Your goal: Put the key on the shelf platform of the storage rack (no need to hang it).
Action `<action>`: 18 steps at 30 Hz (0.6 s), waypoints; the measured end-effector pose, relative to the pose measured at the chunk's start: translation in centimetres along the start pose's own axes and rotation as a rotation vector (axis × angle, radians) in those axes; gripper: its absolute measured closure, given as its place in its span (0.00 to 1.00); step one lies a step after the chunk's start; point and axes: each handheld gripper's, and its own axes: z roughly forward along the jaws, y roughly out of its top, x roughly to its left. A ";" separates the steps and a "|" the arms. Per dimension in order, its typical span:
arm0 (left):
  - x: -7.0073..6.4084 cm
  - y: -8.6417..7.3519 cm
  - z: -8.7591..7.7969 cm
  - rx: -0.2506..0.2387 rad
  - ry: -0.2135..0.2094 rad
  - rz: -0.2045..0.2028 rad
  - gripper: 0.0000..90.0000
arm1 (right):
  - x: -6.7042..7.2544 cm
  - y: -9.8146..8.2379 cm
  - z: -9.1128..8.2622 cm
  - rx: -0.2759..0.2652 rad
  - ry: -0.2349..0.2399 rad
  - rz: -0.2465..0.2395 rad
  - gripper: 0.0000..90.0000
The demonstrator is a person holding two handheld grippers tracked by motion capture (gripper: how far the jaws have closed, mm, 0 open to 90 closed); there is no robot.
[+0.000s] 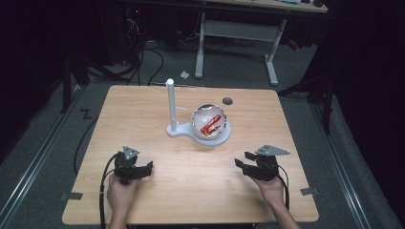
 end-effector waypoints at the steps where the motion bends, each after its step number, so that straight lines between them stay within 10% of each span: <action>1: 0.0 0.0 0.0 0.000 0.001 -0.001 0.18 | 0.0 0.0 0.1 0.000 0.001 0.001 0.50; 18: 0.0 0.0 0.0 0.000 0.001 -0.001 0.18 | 0.0 -0.8 2.1 0.043 0.000 -0.006 0.50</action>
